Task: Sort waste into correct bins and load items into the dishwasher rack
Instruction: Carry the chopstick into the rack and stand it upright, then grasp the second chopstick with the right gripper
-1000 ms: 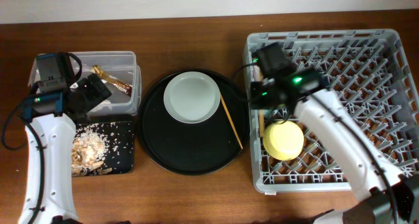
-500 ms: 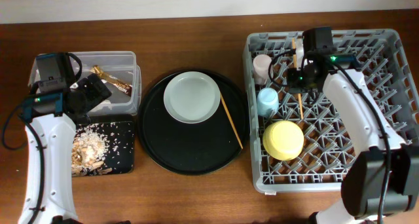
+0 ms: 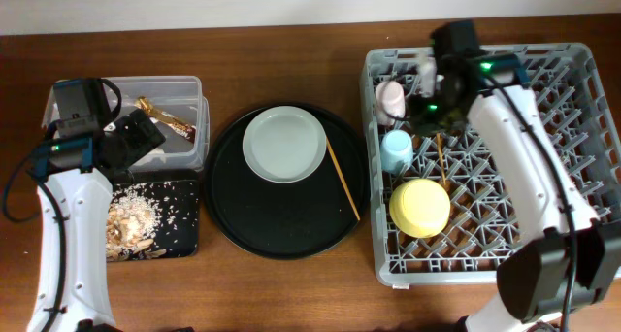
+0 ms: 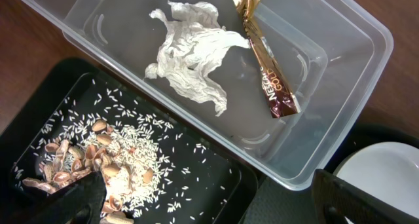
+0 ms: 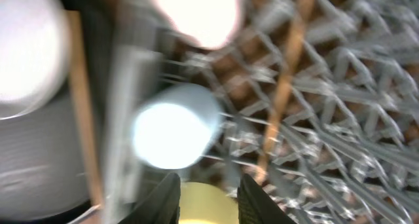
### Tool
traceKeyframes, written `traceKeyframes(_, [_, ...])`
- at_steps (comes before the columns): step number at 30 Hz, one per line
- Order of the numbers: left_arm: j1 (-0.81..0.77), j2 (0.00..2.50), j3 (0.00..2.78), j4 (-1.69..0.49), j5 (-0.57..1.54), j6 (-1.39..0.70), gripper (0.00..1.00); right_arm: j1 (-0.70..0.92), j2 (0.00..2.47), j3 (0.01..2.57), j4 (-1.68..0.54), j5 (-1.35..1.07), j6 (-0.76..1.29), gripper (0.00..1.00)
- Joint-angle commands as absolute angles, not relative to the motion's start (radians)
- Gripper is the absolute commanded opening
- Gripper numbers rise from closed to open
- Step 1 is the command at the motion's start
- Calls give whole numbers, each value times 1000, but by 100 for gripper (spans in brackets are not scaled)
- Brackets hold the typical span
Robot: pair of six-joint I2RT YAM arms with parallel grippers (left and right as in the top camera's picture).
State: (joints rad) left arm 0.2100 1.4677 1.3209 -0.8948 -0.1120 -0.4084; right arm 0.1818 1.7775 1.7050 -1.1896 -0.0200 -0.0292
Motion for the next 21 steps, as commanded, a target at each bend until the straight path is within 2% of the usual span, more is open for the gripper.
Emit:
traceKeyframes(1, [212,1453,1336,-896,-112,-396,99,327,1765,1723,-1224,-94,-26,31])
traceKeyframes(3, [212,1453,1336,-896,-112,-396,99,437,1771,1701,-1222,-94,-25,30])
traceKeyframes(7, [212,1453,1336,-896,-112,-396,99,519,1808,1691,-1212,-93,44,30])
traceKeyframes(16, [212,1453,1336,-896,-112,-396,99,537,2027,1691,-1177,-23,176,29])
traceKeyframes(21, [212,1453,1336,-896,-112,-396,99,537,2105,1691,-1150,-6,212,20])
